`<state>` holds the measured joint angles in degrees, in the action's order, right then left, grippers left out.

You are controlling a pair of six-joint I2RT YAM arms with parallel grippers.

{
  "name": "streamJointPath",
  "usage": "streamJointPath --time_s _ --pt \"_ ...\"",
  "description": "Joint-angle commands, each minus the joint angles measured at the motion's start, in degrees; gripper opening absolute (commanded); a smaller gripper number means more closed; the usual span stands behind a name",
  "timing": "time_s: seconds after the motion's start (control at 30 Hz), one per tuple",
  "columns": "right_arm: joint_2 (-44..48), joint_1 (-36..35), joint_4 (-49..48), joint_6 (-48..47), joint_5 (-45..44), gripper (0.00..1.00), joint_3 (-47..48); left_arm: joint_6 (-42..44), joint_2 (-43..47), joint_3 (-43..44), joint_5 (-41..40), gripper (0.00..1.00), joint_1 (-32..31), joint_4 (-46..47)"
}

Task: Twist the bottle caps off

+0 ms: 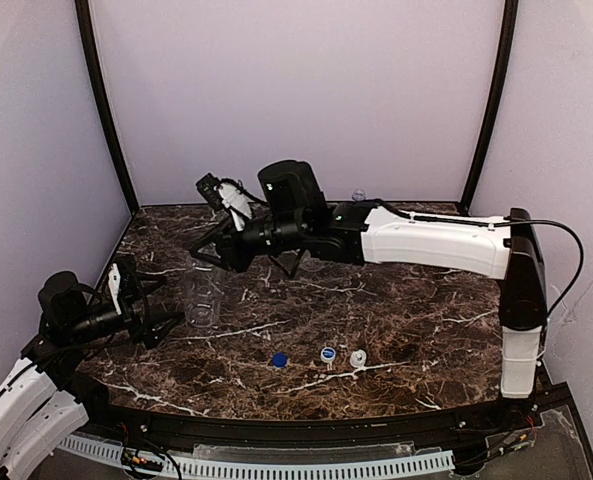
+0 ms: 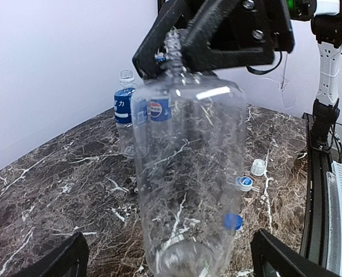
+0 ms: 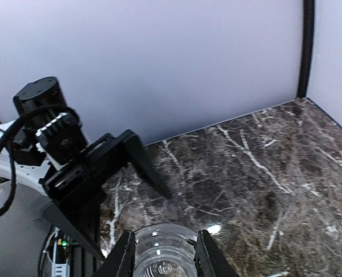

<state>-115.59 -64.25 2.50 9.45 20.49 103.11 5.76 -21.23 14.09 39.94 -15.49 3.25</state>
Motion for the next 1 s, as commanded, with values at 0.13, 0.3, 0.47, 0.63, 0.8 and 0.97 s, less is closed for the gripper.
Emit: streamJointPath --time_s 0.13,0.3,0.47,0.63,0.8,0.97 --pt "-0.02 8.68 2.51 -8.79 -15.11 0.0 0.65 0.39 0.75 -0.38 -2.01 0.99 0.52 1.01" --pt "-7.36 11.47 2.83 -10.61 -19.96 0.0 6.95 0.66 0.58 -0.3 -1.76 0.99 0.9 0.76" --pt "-13.68 12.23 3.9 -13.42 -23.43 0.0 12.34 0.81 0.45 -0.38 -1.18 0.99 1.15 0.71" --pt "-16.63 13.61 5.7 -12.68 -25.05 0.0 14.17 0.89 0.41 -0.45 -0.84 0.99 1.24 0.64" --pt "-17.53 14.93 6.95 -11.42 -24.66 0.0 15.14 0.93 0.45 -0.46 -0.6 0.99 1.24 0.62" --pt "-18.6 15.95 9.56 -11.16 -22.44 0.0 16.49 1.02 0.74 -0.46 -0.44 0.99 1.33 0.62"
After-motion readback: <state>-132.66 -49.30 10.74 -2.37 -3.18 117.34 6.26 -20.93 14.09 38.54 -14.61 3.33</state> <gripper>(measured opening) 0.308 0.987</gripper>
